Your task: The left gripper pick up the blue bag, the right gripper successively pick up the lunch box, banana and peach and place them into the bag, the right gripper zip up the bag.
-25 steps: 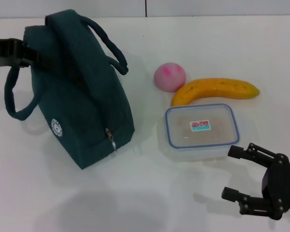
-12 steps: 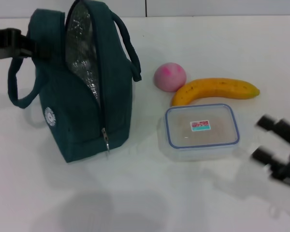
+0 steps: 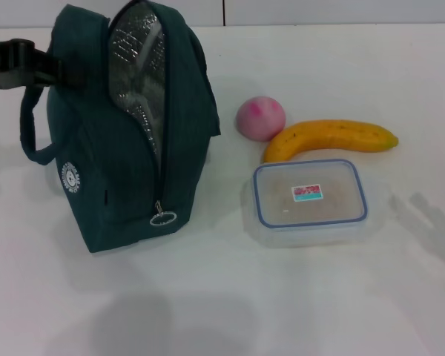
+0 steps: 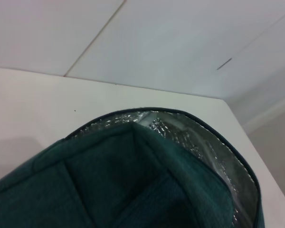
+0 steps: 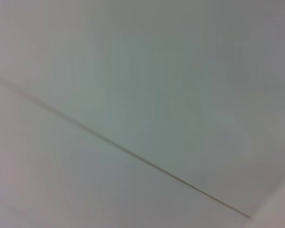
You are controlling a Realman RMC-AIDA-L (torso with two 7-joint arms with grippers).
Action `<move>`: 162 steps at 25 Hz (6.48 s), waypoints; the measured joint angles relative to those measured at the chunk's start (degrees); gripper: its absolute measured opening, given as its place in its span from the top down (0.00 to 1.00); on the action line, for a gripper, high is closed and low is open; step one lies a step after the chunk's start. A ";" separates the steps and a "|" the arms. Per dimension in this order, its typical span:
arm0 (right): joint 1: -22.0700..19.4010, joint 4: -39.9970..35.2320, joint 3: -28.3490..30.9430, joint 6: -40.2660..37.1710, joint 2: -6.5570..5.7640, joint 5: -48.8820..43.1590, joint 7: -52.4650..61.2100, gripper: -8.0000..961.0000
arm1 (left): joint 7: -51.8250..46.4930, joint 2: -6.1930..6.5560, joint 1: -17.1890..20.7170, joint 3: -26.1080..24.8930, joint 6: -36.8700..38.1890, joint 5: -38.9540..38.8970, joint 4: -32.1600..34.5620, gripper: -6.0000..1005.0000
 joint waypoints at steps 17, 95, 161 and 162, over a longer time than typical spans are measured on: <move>8.05 -0.06 -2.28 14.72 0.79 -6.00 18.69 0.11 | 0.88 -0.02 -1.06 0.18 0.01 -0.19 -0.30 0.96; 11.85 -3.09 -0.15 3.10 0.70 -8.64 20.23 0.89 | 2.68 -0.44 -1.10 -0.04 -0.09 -0.18 -2.50 0.95; 25.61 -6.49 -8.62 1.76 1.04 10.07 24.52 0.86 | 3.97 -7.23 -8.28 3.49 -0.54 -3.29 -9.35 0.95; 25.57 -6.54 -9.16 2.05 1.03 10.07 24.29 0.86 | 3.97 -7.23 -8.23 3.44 -0.55 -3.30 -9.35 0.95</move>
